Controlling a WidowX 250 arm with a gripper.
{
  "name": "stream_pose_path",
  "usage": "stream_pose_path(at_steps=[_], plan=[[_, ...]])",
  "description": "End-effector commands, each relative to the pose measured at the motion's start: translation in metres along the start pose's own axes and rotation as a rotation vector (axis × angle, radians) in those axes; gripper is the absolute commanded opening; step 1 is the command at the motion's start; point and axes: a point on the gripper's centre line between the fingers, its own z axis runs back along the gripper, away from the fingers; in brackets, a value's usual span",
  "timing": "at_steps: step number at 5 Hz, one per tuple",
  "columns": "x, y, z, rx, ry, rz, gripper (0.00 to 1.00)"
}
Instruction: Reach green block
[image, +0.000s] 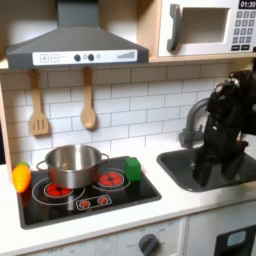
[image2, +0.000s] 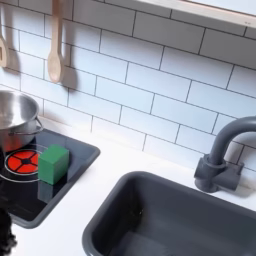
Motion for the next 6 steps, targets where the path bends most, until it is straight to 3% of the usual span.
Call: stream_pose_path(at_steps=[1, 6], plan=[[0.021, 0.012, -0.003, 0.006, -0.027, 0.005, 1.0], [0.068, 0.041, -0.015, 0.002, -0.058, 0.021, 1.0]])
